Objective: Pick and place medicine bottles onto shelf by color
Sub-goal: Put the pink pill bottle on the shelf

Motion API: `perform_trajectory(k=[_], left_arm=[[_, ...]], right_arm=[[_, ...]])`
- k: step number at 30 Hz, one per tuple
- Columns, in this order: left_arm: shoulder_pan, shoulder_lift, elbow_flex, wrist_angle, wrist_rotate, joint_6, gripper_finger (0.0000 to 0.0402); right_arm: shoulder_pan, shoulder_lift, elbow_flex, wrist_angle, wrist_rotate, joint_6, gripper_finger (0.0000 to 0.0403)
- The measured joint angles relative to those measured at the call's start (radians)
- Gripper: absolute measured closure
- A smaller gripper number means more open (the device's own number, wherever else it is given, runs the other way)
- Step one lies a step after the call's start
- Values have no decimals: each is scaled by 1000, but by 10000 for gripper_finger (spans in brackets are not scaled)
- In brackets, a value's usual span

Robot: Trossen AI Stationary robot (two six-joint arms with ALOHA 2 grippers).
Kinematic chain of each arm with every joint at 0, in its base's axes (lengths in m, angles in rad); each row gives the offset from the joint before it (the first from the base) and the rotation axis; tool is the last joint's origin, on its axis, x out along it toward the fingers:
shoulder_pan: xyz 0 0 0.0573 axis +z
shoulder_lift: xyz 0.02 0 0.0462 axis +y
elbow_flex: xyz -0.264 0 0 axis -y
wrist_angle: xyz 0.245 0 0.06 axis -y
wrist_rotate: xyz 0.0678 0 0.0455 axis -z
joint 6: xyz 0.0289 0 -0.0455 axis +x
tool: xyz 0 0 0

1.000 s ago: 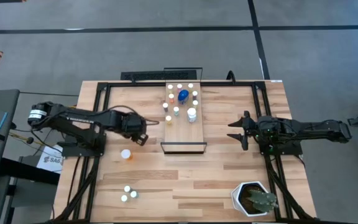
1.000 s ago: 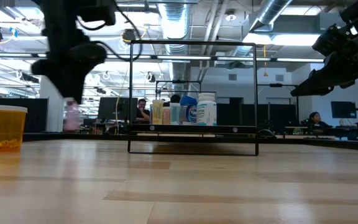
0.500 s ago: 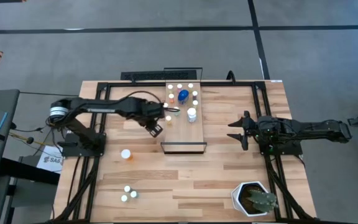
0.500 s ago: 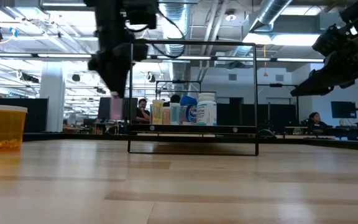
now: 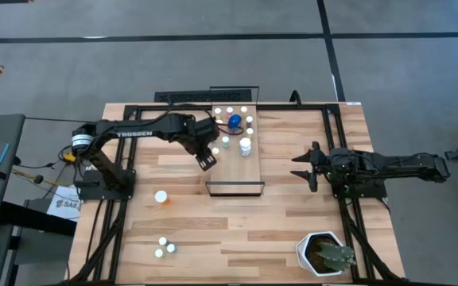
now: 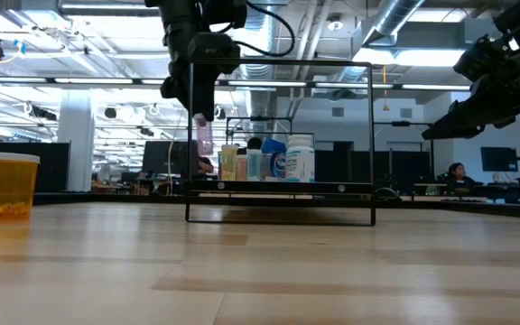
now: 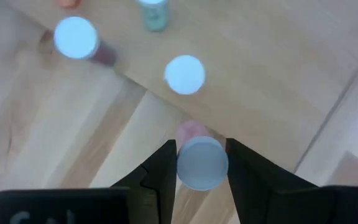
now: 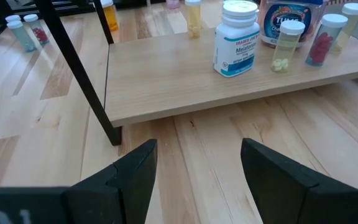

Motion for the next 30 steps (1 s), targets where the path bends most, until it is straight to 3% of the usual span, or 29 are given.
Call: perform_trajectory(k=[7,30], left_arm=[[1,1,41,28,56,52,297],[0,49,73,179,62,183,297]], right_arm=[[0,0,0,0,0,0,147],[0,0,0,0,0,0,147]])
